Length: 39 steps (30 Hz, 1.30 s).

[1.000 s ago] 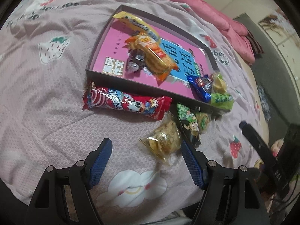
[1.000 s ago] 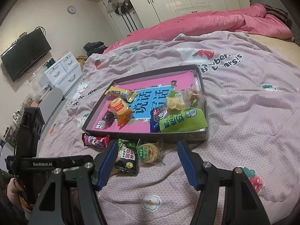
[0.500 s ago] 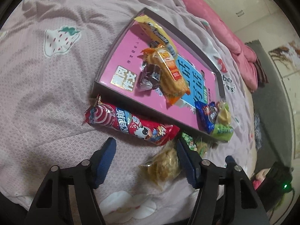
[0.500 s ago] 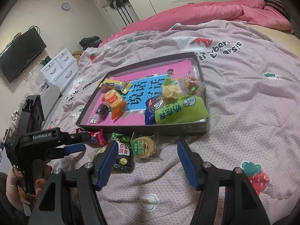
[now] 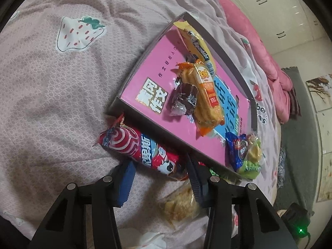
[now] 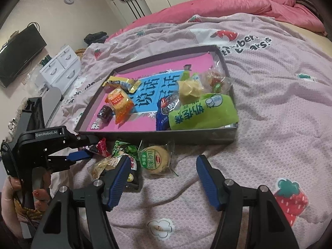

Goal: Organize snacks
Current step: 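Grasp the red striped candy bar with the left tool while the right tool grasps the cake packet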

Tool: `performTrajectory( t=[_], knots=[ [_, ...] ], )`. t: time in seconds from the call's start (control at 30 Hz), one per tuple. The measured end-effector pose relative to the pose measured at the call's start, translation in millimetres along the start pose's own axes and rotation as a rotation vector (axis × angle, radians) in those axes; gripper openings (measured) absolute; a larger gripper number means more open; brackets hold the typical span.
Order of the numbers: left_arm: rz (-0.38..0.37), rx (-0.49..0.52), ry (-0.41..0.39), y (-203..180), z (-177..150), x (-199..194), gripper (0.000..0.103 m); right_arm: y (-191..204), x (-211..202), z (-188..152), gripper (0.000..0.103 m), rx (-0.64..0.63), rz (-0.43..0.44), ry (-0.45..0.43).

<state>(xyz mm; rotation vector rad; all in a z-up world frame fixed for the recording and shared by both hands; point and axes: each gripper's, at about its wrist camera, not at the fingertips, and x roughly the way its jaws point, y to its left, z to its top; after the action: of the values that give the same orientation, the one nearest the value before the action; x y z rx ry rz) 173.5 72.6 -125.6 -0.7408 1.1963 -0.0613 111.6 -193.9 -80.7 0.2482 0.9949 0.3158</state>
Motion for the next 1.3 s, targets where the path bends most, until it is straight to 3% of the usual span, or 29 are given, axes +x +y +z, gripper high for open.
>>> performTrajectory(
  t=[0.3, 0.47, 0.63, 1.0, 1.3],
  knots=[
    [0.059, 0.027, -0.032, -6.9, -6.1, 6.7, 0.048, 15.4, 31.9, -0.5, 0.065, -0.051, -0.024, 0.037],
    [0.099, 0.043, -0.059, -9.6, -9.7, 9.4, 0.048, 15.2, 42.9, 3.4, 0.045, -0.054, -0.028, 0.038],
    [0.161, 0.090, -0.089, -19.0, -14.6, 14.6, 0.049, 21.8, 53.1, 1.6, 0.040, -0.132, -0.073, 0.061],
    [0.141, 0.081, -0.080, -12.3, -13.1, 13.2, 0.047, 21.4, 34.9, 1.3, 0.039, -0.141, -0.040, 0.039],
    [0.135, 0.093, -0.069, -7.3, -12.8, 8.9, 0.031, 17.0, 20.7, 4.3, 0.039, -0.110, -0.019, 0.002]
  ],
)
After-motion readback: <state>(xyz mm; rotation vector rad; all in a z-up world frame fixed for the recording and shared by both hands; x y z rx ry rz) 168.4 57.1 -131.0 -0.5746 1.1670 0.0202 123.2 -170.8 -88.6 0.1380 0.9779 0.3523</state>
